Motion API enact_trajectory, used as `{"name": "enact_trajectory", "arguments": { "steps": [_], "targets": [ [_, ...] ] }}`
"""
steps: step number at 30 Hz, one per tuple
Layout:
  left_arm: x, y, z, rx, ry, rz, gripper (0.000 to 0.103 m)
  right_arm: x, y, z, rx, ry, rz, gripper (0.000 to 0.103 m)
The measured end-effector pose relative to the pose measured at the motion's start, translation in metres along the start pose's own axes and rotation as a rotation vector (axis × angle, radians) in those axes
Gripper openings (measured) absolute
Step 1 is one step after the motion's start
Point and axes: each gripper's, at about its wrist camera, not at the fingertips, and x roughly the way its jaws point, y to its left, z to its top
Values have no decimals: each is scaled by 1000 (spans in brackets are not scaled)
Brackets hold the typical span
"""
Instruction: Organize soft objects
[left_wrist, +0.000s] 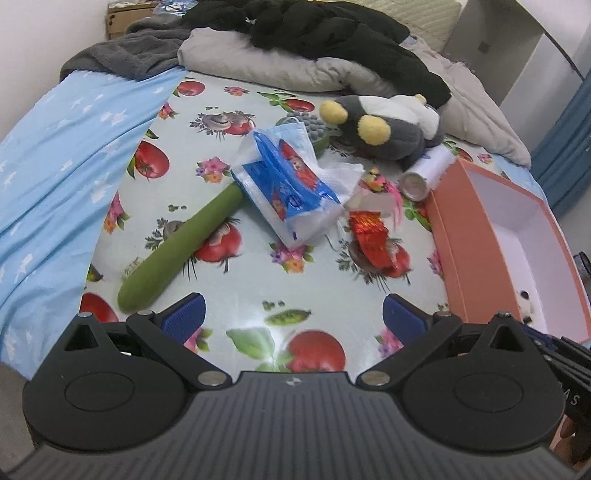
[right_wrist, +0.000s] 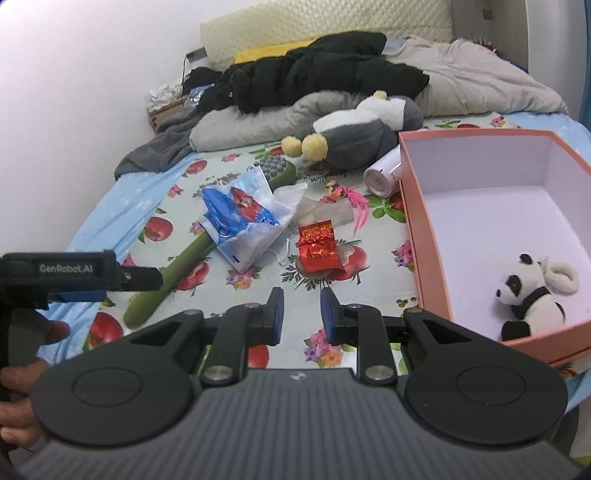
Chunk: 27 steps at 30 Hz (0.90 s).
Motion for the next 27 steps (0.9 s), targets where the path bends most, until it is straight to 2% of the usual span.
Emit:
{"name": "enact_trajectory", "arguments": {
  "steps": [4, 12, 14, 16, 20, 21, 27],
  "targets": [
    [18, 4, 9, -2, -31, -18, 103, 23, -3, 6, -2, 27, 13, 26],
    [63, 7, 34, -52, -34, -34, 101, 75, -13, 23, 1, 76, 9, 26],
    [74, 8, 40, -59, -27, -50, 92, 92, -16, 27, 12, 95, 5, 52],
    [87, 9, 48, -72, -20, -53, 82, 105, -17, 34, 13, 83, 11, 59],
    [107, 13, 63, -127, -24, -80, 76, 131, -19, 43, 6, 79, 3, 60],
    [112, 12, 67, -129, -27, -81, 71, 139, -21, 44, 16, 87, 4, 60],
    [141, 14, 84, -137, -19, -82, 64, 183, -28, 45, 44, 131, -9, 60]
  ]
}}
